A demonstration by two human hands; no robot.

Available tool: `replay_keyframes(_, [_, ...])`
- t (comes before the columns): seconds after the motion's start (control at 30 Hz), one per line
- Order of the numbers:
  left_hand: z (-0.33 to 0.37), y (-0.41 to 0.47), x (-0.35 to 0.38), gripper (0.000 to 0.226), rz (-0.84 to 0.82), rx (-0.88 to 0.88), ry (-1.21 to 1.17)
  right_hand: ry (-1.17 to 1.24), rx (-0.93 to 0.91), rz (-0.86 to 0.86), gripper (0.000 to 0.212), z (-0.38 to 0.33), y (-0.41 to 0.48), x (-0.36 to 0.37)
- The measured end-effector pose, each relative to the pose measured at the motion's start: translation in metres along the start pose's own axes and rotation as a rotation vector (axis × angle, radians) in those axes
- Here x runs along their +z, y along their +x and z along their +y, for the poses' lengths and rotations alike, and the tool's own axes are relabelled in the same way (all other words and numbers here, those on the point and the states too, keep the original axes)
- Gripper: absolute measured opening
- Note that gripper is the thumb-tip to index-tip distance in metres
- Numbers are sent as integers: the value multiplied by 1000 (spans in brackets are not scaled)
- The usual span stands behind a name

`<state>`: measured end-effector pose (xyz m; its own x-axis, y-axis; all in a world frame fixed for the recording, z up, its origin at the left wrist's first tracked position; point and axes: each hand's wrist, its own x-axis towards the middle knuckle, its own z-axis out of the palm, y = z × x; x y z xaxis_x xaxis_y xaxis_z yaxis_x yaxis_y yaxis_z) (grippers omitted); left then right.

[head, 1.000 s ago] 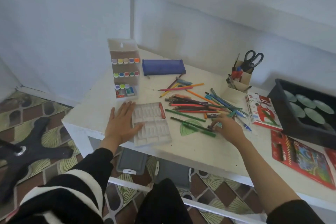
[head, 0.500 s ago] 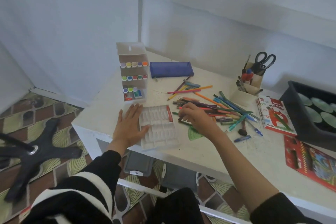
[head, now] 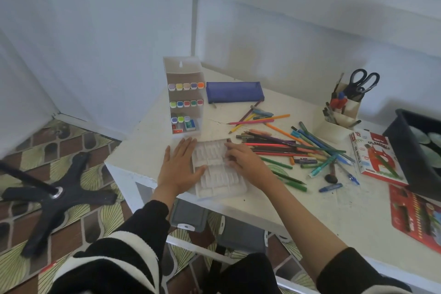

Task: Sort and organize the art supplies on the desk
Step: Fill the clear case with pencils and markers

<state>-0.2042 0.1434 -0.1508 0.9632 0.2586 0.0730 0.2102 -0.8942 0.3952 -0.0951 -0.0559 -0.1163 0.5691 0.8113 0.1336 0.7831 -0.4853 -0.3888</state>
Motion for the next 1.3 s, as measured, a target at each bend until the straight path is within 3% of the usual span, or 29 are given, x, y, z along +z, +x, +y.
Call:
replay_keyframes(0.23, [1, 0, -1, 90, -19, -10, -7, 70, 84, 174, 29, -1, -7, 17])
replay_keyframes(0.43, [1, 0, -2, 94, -30, -8, 3, 117, 112, 175, 33, -3, -7, 17])
replay_keyframes(0.57, [0, -1, -1, 81, -11, 0, -22, 113, 154, 213, 32, -7, -9, 19])
replay_keyframes(0.7, [-1, 0, 0, 83, -7, 1, -18, 65, 174, 165, 48, -9, -9, 15])
replay_keyframes(0.77, [0, 0, -1, 88, -13, -2, -11, 69, 180, 128, 44, -9, -11, 9])
replay_keyframes(0.9, [0, 0, -2, 82, -34, -4, -15, 169, 339, 362, 40, 8, -37, -17])
replay_keyframes(1.03, [0, 2, -1, 81, -39, 3, -4, -111, 498, 581, 30, 56, -95, -47])
replay_keyframes(1.2, [0, 3, -1, 83, -34, 12, 4, -145, 836, 525, 36, 76, -164, -53])
replay_keyframes(1.3, [0, 4, -1, 83, -33, 16, 2, -104, 921, 443, 30, 78, -177, -47])
